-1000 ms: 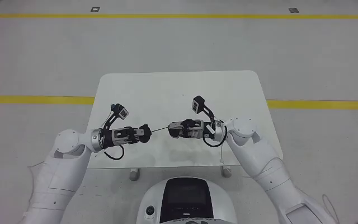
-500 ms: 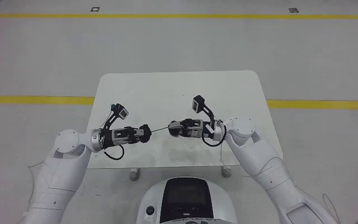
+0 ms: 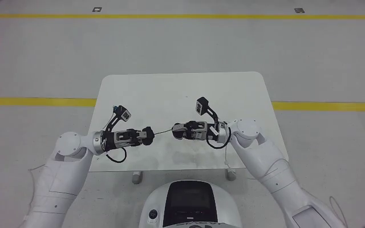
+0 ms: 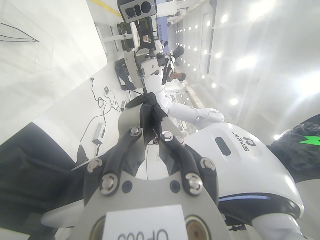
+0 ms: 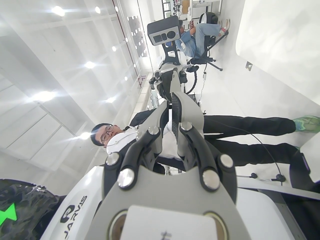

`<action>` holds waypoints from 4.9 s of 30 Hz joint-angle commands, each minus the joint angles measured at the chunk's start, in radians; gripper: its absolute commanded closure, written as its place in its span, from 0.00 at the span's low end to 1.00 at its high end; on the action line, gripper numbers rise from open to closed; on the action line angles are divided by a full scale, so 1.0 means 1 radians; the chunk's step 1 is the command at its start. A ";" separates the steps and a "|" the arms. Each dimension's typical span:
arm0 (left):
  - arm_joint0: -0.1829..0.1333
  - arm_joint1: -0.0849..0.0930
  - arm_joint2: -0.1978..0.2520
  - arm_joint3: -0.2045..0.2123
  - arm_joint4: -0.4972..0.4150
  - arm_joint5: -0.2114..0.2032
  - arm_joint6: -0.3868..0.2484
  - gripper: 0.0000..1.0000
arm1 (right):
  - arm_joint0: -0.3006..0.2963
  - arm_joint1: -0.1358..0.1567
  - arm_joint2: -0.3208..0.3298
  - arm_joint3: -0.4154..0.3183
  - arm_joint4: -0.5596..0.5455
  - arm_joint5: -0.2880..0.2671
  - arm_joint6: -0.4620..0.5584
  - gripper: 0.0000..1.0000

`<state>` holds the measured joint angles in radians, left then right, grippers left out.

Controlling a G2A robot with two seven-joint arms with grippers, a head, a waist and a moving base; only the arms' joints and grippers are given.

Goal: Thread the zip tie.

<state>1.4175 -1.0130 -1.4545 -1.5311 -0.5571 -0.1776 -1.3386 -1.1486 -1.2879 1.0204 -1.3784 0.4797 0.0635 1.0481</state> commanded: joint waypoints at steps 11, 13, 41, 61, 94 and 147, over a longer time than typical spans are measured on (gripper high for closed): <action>0.000 0.000 0.000 0.000 0.000 0.000 0.000 0.00 | -0.007 0.003 0.011 0.016 0.027 -0.035 -0.033 1.00; 0.000 0.000 0.000 0.000 0.000 0.000 0.000 0.00 | -0.007 0.003 0.011 0.016 0.027 -0.035 -0.033 1.00; -0.011 -0.010 0.071 0.018 -0.149 -0.031 0.104 0.00 | -0.051 -0.012 -0.041 -0.062 0.119 -0.030 -0.130 1.00; -0.003 -0.003 0.085 -0.009 -0.116 -0.029 0.132 0.17 | -0.074 -0.005 -0.037 -0.110 0.068 -0.021 -0.190 1.00; 0.018 0.014 0.097 -0.023 -0.107 -0.022 0.172 0.76 | -0.095 0.003 -0.045 -0.147 0.041 -0.004 -0.233 1.00; -0.024 0.025 0.149 0.021 -0.133 -0.022 0.182 0.94 | -0.061 0.000 -0.080 -0.121 0.050 0.008 -0.228 1.00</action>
<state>1.3943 -0.9882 -1.3062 -1.5111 -0.6900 -0.1997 -1.1566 -1.2099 -1.2879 0.9411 -1.4996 0.5295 0.0713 0.8199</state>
